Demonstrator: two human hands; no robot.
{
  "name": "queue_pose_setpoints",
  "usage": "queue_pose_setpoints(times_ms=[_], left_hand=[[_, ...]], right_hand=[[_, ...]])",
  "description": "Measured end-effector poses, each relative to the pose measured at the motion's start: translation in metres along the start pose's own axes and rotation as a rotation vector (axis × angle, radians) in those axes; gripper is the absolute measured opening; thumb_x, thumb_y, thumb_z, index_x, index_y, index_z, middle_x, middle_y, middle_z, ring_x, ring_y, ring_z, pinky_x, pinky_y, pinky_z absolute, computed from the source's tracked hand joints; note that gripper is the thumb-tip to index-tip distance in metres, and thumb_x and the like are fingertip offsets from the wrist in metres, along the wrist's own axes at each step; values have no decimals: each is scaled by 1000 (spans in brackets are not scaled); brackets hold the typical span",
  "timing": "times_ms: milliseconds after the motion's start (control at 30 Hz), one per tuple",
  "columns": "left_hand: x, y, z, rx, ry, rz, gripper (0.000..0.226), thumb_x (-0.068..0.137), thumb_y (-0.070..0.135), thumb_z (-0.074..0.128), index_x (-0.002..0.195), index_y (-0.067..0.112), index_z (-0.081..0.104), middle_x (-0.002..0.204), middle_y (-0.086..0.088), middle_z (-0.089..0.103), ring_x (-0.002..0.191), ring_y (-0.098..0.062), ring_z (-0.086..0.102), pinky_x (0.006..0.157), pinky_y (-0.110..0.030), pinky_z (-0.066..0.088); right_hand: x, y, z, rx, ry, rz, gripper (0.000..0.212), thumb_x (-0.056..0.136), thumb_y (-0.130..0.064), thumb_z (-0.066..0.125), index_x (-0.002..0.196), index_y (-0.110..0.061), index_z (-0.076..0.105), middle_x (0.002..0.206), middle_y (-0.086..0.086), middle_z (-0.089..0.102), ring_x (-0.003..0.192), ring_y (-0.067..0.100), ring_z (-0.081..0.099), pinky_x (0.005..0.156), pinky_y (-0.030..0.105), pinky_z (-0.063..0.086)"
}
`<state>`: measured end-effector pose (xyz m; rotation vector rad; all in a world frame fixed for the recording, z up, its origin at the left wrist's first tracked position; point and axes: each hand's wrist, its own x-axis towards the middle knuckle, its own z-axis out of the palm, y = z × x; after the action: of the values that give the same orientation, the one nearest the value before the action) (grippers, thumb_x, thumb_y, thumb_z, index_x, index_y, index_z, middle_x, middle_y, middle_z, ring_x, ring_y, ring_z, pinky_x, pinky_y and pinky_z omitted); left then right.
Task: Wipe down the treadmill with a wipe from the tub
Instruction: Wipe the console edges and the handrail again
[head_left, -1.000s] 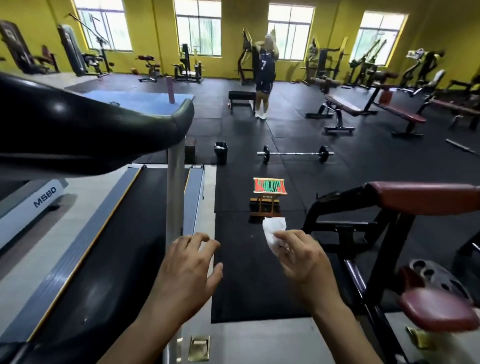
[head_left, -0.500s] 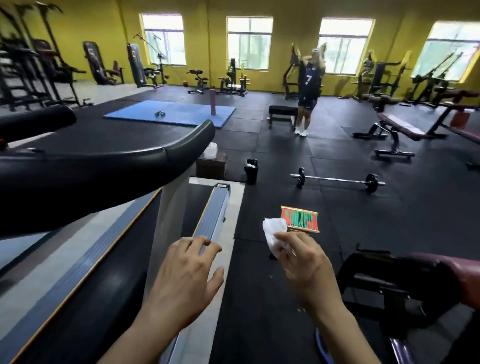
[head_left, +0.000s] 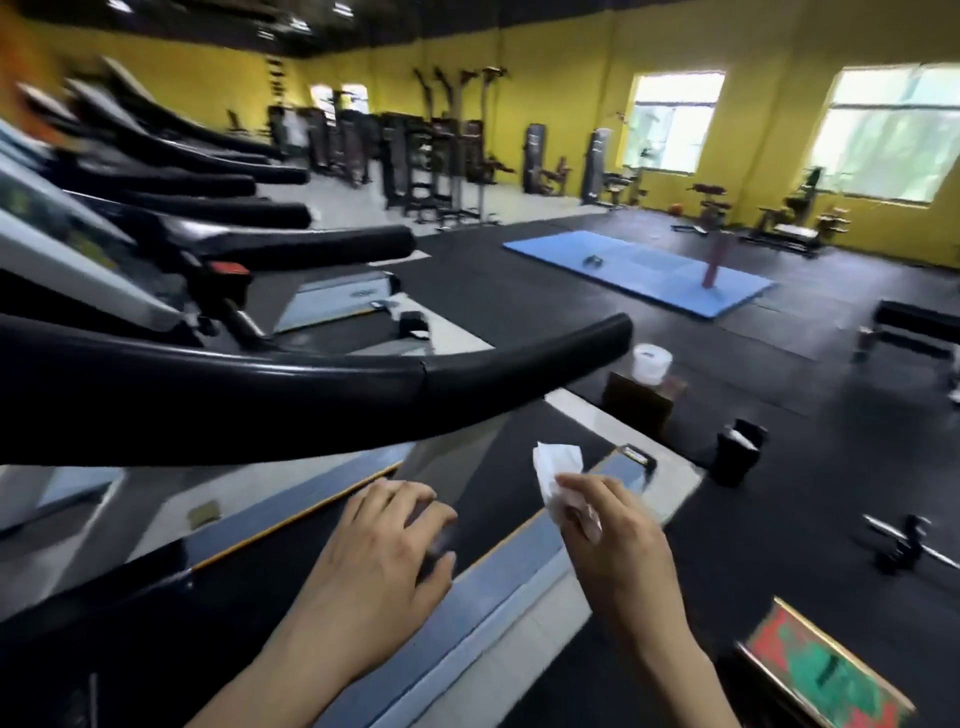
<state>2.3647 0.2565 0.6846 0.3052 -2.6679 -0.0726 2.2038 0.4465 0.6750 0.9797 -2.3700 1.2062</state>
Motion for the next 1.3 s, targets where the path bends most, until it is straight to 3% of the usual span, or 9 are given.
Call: queue_pose_setpoints(times_ms=[133, 467, 633, 767, 933, 1167, 1300], left_hand=[[27, -13, -18, 117, 91, -141, 39, 89, 47, 49, 118, 27, 67, 115, 6, 60, 110, -18, 55, 108, -38, 35], [76, -60, -66, 259, 260, -399, 42, 94, 44, 49, 126, 24, 65, 125, 5, 59, 124, -20, 51, 116, -40, 30], [81, -76, -88, 374, 265, -530, 42, 94, 44, 47, 126, 24, 66, 124, 7, 60, 124, -15, 46, 117, -33, 23], [82, -92, -100, 470, 272, -635, 42, 93, 46, 46, 124, 26, 67, 122, 9, 61, 123, -13, 44, 116, -31, 22], [93, -111, -111, 586, 217, -785, 42, 94, 48, 46, 124, 27, 67, 122, 8, 61, 122, -15, 50, 117, -34, 27], [127, -144, -139, 776, 127, -955, 43, 90, 49, 46, 118, 27, 70, 117, 5, 65, 115, -19, 59, 109, -33, 29], [135, -171, -163, 866, 34, -1034, 43, 89, 49, 47, 118, 27, 70, 115, 5, 66, 111, -18, 60, 108, -34, 42]], right_hand=[[69, -9, 32, 108, -97, -187, 36, 83, -6, 76, 108, -31, 67, 106, -18, 64, 93, 14, 64, 77, 35, 53], [203, -71, 96, 279, -281, -513, 33, 87, -15, 75, 113, -33, 68, 111, -20, 64, 100, 9, 65, 83, 35, 54], [247, -112, 123, 321, -348, -681, 29, 87, -17, 73, 111, -33, 68, 109, -18, 64, 97, 14, 63, 77, 31, 50], [275, -147, 152, 337, -433, -850, 32, 87, -17, 71, 114, -34, 67, 109, -14, 64, 99, 17, 63, 82, 33, 51], [315, -182, 187, 394, -511, -1059, 31, 92, -19, 67, 118, -35, 66, 113, -14, 63, 101, 17, 62, 80, 33, 50], [369, -230, 241, 488, -553, -1274, 34, 88, -14, 70, 113, -35, 67, 108, -17, 64, 99, 6, 60, 73, 15, 35], [384, -273, 273, 628, -584, -1327, 28, 90, -21, 68, 114, -34, 67, 108, -17, 63, 100, 9, 62, 78, 19, 46]])
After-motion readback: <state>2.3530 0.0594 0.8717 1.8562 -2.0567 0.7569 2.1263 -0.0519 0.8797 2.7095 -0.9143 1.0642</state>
